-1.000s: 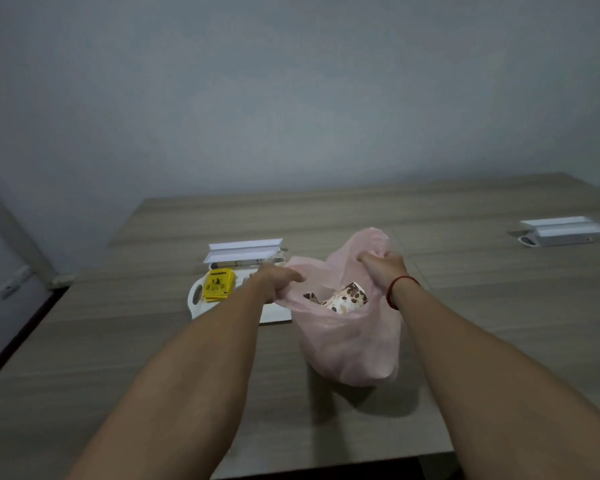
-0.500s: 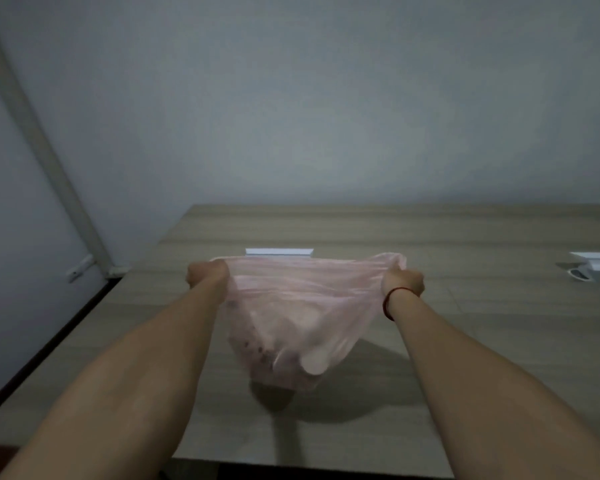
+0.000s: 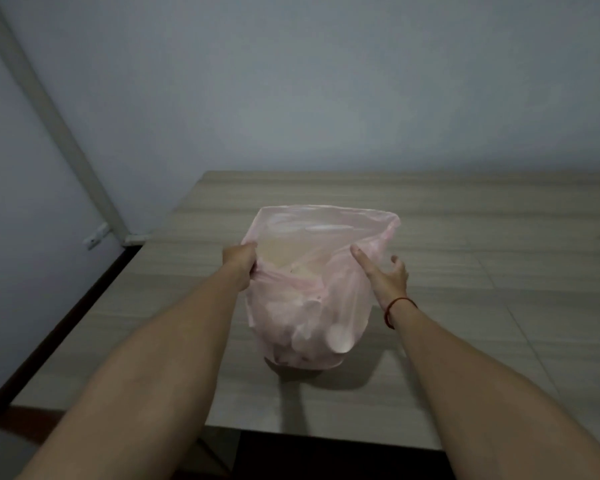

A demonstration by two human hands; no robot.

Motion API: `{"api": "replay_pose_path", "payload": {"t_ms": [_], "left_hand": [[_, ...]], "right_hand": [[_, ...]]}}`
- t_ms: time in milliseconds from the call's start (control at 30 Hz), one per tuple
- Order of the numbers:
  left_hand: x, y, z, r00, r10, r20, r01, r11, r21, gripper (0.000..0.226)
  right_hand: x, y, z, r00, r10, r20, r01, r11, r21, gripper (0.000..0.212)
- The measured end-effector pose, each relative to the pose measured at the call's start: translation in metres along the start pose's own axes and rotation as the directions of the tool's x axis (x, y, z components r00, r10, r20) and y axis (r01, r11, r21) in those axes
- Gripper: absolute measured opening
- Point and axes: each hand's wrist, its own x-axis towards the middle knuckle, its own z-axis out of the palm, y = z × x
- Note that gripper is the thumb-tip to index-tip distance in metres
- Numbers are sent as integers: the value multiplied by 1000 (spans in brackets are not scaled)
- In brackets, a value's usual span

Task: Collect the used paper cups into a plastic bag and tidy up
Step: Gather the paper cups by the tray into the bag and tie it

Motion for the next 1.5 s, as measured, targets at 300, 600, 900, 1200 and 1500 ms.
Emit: {"api": "replay_pose_path", "payload": {"t_ms": [300,600,900,1200,1500], "left_hand": [[8,-1,-33,934,-81,349,75,997,30,16],[25,-17,-20,943,-19,-332,-141,882,-450,68],[22,-90,18,999,-19,42,22,997,-70,129],[9,-76,31,963,94,-251,-63,989,132,43],[-2,-26,19,897,164,-409,-192,981,-28,50]], "right_hand": [[25,-3,61,995,-96,-23,95,994,-48,63],[13,-5,71,948,205,-244,-111,930,350,55],[7,4,81,977,156,-142,-74,884,462,107],[6,16,78,968,90,-234,-46,981,187,67],[7,-15,69,933,237,-271,-85,876,475,45]]}}
